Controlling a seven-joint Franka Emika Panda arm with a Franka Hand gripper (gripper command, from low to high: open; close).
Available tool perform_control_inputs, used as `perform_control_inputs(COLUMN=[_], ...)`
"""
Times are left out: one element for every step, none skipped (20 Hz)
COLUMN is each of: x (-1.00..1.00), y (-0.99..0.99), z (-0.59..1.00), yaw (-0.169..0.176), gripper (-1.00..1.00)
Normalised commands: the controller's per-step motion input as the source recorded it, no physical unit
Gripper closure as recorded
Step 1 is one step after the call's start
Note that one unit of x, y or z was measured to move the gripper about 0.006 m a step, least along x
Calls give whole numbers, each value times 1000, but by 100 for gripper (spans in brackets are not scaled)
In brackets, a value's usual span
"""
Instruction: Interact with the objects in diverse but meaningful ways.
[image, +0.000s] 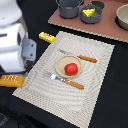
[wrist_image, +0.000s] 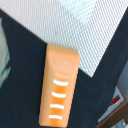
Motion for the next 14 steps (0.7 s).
perform_control_inputs(x=[1000, 1000, 1000, 1000, 1000, 1000, 1000, 1000, 1000, 989, 971, 966, 957, 951], y=[117, 114, 117, 120, 106, 100, 94, 97, 103, 89, 74, 63, 49, 40], z=[877, 866, 869, 829, 746, 689, 617, 557, 489, 346, 254, 197, 120, 63], yaw=[0, 0, 0, 0, 0, 0, 0, 0, 0, -5, -13, -18, -26, -32], gripper=[-100, -100, -100, -100, -100, -100, -100, -100, -100, -100, -100, -100, -100, -100])
